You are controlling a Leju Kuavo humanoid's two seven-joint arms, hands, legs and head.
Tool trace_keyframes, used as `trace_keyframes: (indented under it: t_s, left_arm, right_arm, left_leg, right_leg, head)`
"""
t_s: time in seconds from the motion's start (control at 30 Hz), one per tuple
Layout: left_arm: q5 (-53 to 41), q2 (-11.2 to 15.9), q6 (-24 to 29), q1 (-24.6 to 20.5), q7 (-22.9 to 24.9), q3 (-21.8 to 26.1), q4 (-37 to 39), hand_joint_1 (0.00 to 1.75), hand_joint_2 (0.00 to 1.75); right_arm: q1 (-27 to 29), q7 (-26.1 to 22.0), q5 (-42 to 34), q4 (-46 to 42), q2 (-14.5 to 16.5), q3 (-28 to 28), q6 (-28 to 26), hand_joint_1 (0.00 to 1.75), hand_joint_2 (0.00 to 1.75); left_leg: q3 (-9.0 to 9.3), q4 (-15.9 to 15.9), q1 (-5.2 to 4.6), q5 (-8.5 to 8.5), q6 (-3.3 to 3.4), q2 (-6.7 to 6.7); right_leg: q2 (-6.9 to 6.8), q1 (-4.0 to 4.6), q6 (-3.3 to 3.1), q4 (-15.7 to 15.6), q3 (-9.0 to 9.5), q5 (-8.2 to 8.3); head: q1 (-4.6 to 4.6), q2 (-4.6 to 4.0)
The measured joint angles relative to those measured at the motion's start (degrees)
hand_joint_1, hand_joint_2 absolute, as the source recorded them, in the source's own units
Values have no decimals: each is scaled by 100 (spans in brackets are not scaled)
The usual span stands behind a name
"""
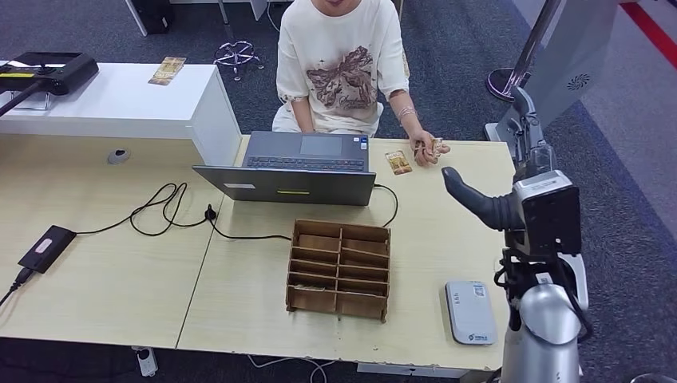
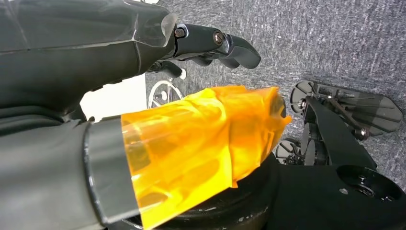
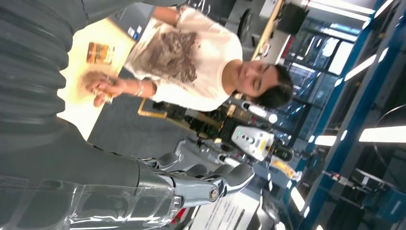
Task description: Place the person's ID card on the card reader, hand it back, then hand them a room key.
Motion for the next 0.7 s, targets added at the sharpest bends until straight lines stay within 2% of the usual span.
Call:
trace_keyframes:
  t_s: [0.23,0.5,0.63,0.67,0.7]
  left_arm:
    - [153,-50,102,2,14,72,0,0,0]
    - [258,-83,202,3,71,169,0,0,0]
    - [287,-109,269,3,114,203,0,0,0]
    - [294,-117,280,2,126,209,0,0,0]
    - [295,-125,292,2,140,215,0,0,0]
  right_arm:
    - [919,-411,-461,-433,-90,369,175,0,175]
    - [2161,-836,119,-869,-302,960,45,0,175]
    - [2640,-952,196,-1091,-313,1223,-99,0,0]
    - [2723,-971,195,-1132,-313,1265,-128,0,0]
    - [2804,-981,211,-1171,-311,1297,-169,0,44]
  left_leg:
    - [-4,-1,0,-5,1,-2]
    - [-4,-2,0,-9,-1,-1]
    - [-3,-3,0,-9,-1,0]
    - [-3,-3,0,-9,-1,1]
    - [-2,-3,0,-9,-1,1]
  right_leg:
    - [-1,0,1,-2,-2,-7]
    - [-1,1,0,-3,-1,-9]
    - [-1,1,0,-3,-2,-9]
    - [0,1,-1,-3,-2,-9]
    - [0,1,-1,-3,-1,-9]
  head:
    - [1,-1]
    - [2,0]
    - [1,1]
    - [0,1]
    - [1,0]
